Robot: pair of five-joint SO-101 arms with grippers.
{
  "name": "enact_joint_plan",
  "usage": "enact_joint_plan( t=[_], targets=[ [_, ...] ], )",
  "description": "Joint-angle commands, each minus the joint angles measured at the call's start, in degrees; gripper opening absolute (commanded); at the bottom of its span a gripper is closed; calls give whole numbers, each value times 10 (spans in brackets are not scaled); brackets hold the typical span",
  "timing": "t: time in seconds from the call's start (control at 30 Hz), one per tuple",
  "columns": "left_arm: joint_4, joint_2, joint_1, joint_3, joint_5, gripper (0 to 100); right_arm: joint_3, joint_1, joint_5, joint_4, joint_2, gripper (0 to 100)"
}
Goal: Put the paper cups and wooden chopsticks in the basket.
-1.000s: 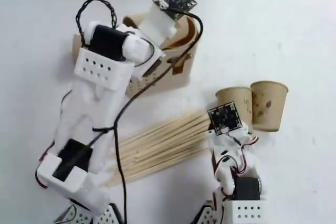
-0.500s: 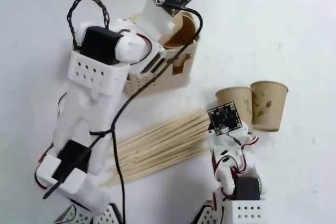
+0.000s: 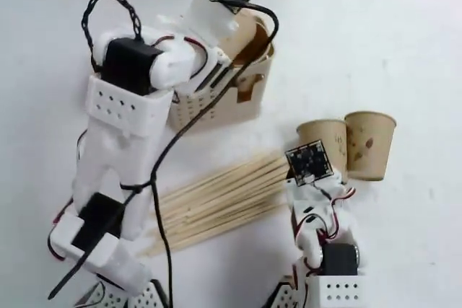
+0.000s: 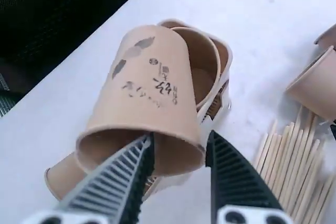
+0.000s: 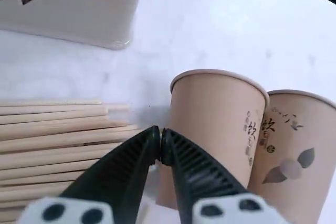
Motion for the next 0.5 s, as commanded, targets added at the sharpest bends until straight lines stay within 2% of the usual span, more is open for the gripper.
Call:
enact_joint_plan(
  t=[0.0, 0.4, 0.47],
  targets=[
    [-12, -23, 7, -23, 6, 175, -3, -4, 0, -1, -7, 18],
    [-67, -39, -1, -45, 8, 175, -3, -4, 0, -1, -7, 18],
    [-69, -44, -15, -59, 32, 176, -3, -4, 0, -1, -7, 18]
  ],
)
